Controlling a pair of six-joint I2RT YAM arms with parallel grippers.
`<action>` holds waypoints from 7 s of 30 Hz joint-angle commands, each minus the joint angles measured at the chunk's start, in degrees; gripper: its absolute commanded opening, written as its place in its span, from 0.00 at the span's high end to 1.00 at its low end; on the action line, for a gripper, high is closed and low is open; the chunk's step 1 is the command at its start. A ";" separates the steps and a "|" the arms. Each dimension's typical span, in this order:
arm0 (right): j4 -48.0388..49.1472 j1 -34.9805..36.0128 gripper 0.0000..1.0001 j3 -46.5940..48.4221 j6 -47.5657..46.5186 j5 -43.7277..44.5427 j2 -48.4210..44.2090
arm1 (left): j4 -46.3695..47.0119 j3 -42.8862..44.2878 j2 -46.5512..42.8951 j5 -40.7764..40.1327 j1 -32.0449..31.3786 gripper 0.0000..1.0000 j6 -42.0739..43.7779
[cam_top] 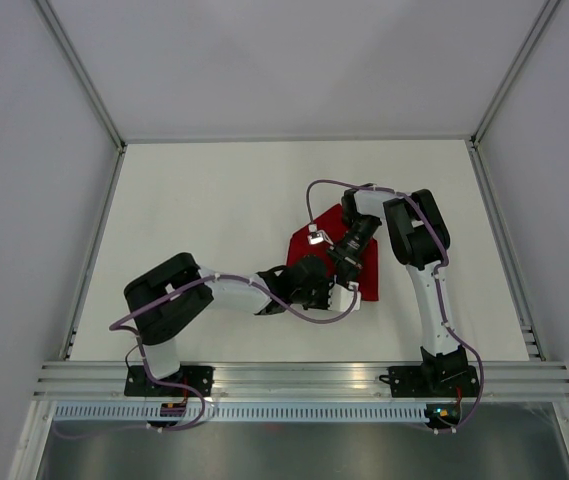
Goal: Fold the napkin, place the utensils inside, and roll it up
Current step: Roll the napkin with the utensil
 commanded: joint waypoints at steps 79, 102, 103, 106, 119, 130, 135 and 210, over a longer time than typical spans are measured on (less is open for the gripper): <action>73.31 19.61 0.87 -61.30 7.71 25.40 -56.19 | 7.18 0.67 9.37 45.00 20.80 0.98 -43.10; 57.32 16.36 1.00 -48.56 7.45 17.58 -44.06 | 22.71 -17.34 -16.89 16.19 21.51 0.81 -50.39; 55.31 16.01 1.00 -47.07 7.27 16.18 -43.36 | 23.52 -18.48 -19.95 13.55 21.51 0.80 -51.09; 51.18 14.86 1.00 -44.00 6.40 14.33 -40.37 | 24.14 -21.65 -24.98 5.02 21.51 0.81 -52.59; 43.43 12.58 1.00 -33.88 7.01 12.39 -28.42 | 24.57 -27.89 -54.86 -13.91 21.59 0.52 -57.27; 34.21 10.12 1.00 -23.34 6.83 9.93 -18.31 | 27.38 -26.74 -51.63 -4.13 19.59 0.53 -49.87; 30.08 9.06 1.00 -19.38 6.92 9.40 -13.66 | 30.10 -28.86 -48.38 -8.71 11.25 0.48 -41.17; 26.27 -1.13 0.49 -10.04 10.86 4.48 -22.67 | 10.96 -10.05 2.43 14.40 4.45 0.98 -23.23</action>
